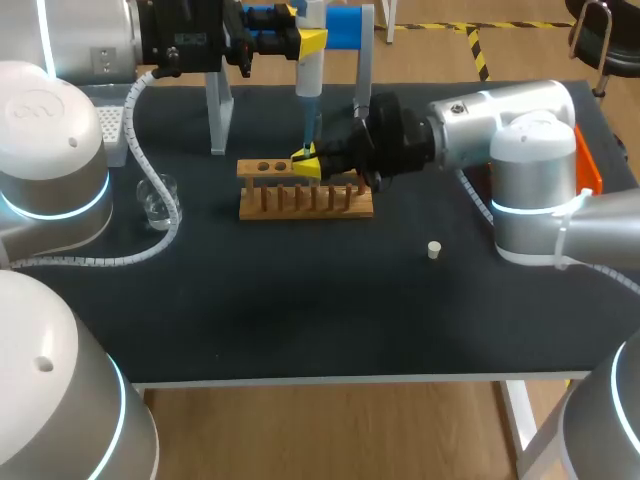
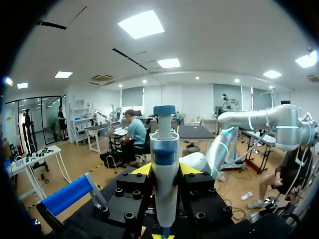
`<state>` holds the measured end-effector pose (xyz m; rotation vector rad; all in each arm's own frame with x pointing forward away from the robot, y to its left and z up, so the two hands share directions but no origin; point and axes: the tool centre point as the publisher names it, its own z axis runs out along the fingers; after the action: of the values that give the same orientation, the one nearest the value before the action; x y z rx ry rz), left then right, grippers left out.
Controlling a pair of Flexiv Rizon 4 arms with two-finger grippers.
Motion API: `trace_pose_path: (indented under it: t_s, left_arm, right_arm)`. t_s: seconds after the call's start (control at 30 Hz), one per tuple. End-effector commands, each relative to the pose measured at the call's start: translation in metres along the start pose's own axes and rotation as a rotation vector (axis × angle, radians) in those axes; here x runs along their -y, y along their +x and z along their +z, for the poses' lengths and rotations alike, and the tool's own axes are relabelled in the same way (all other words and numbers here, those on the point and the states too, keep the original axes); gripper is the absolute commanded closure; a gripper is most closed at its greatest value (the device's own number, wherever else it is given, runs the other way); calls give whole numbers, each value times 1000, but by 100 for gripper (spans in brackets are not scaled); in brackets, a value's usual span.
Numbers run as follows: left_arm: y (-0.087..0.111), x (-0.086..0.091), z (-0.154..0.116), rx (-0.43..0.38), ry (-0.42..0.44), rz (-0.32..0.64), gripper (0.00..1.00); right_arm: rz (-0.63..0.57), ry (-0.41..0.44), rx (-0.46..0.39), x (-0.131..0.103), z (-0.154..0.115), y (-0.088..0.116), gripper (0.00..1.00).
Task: Invert the test tube, pick up the pipette, mount the tip to pipette, aspirate from beaker and dispense into the tube, eject the tip, return the pipette, and cap with the stopper.
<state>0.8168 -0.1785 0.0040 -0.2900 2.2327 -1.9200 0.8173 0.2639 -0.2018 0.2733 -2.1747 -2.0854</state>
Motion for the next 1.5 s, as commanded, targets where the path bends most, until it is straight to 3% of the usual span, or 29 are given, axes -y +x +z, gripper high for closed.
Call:
trace_pose_path:
  t_s: [0.03, 1.5]
  left_arm:
    - [0, -4, -1, -2, -4, -1, 100]
    - [0, -4, -1, -2, -4, -1, 100]
  right_arm:
    - [2, 1, -2, -4, 1, -1, 100]
    - [17, -1, -13, 0, 7, 6, 100]
